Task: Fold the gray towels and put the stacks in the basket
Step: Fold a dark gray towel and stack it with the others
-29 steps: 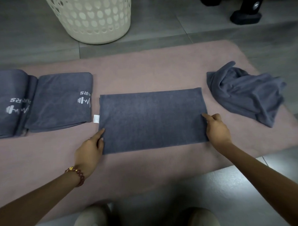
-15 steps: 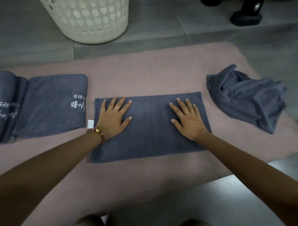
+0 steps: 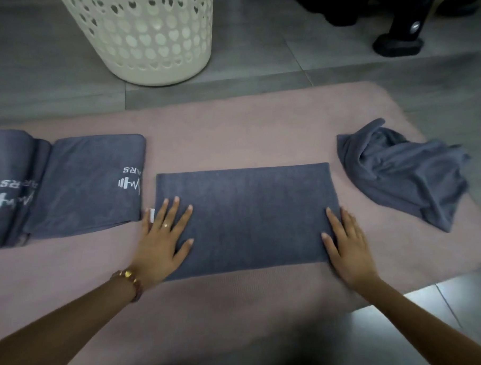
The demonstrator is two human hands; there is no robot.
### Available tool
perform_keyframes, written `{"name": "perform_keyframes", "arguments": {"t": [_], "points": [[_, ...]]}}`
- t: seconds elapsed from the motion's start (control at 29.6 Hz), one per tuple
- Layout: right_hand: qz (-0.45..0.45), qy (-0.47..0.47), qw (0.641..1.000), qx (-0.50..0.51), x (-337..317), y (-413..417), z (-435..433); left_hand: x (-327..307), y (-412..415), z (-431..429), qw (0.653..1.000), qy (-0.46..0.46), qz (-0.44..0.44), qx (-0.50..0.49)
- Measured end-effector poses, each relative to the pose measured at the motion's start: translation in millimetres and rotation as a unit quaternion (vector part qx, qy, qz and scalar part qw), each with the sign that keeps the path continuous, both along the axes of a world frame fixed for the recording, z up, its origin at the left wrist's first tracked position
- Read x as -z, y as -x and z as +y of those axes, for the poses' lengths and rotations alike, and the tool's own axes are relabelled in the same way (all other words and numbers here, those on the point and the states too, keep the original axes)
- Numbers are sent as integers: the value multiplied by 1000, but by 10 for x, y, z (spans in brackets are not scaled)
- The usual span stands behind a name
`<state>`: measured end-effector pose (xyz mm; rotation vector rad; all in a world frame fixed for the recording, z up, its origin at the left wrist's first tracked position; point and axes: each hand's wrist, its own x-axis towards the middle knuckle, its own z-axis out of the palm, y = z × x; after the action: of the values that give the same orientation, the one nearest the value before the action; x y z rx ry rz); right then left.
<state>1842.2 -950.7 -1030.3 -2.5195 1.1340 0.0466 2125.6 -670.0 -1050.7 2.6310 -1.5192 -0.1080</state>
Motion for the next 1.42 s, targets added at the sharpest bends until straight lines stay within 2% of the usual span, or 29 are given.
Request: {"name": "perform_keyframes", "arguments": {"t": [0.14, 0.24, 0.41, 0.61, 0.71, 0.81, 0.85, 0.91, 0.95, 0.98, 1.01, 1.08, 1.12, 1.18, 1.22, 1.25, 1.28, 1.32, 1.42], "points": [[-22, 18, 1000, 10, 63, 288, 151, -11, 22, 172, 999, -15, -31, 37], [-102, -8, 994, 40, -3, 206, 205, -36, 33, 130, 999, -30, -33, 31], [-236, -52, 961, 133, -135, 62, 265, -38, 83, 191, 998, -33, -47, 22], [-294, -111, 916, 251, -239, -70, 266, -87, 132, 202, 999, -6, -41, 17], [-340, -77, 907, 237, -381, -127, 356, -80, 133, 216, 999, 9, -46, 26], [-384, -26, 907, 168, -593, -309, 463, -69, 89, 186, 997, 39, -49, 41], [-395, -18, 909, 130, -667, -412, 511, -91, 61, 168, 996, 65, -39, 48], [-403, 0, 914, 37, -811, -658, 624, -179, 12, 113, 986, 151, 47, 49], [-402, 15, 916, -15, -873, -804, 697, -262, 5, 75, 969, 207, 129, 25], [-397, 30, 915, -71, -924, -950, 787, -338, 3, 23, 935, 261, 240, -25], [-391, 40, 910, -130, -951, -1094, 891, -412, -5, -38, 881, 302, 352, -94], [-373, 44, 892, -250, -952, -1339, 1147, -536, -42, -144, 727, 346, 545, -234], [-356, 40, 882, -307, -934, -1389, 1257, -545, -56, -209, 659, 345, 605, -284], [-301, 24, 852, -429, -799, -1489, 1493, -544, -154, -205, 584, 325, 664, -334], [-264, 38, 833, -485, -713, -1491, 1566, -544, -164, -208, 564, 312, 681, -349], [-231, 62, 816, -527, -617, -1475, 1600, -543, -153, -207, 560, 303, 682, -361], [-210, 84, 809, -543, -527, -1454, 1598, -567, -111, -216, 571, 299, 670, -368], [-201, 95, 816, -534, -461, -1424, 1563, -524, -90, -224, 604, 299, 642, -366], [-208, 99, 876, -424, -323, -1313, 1384, -444, -16, -192, 764, 301, 515, -246]]}}
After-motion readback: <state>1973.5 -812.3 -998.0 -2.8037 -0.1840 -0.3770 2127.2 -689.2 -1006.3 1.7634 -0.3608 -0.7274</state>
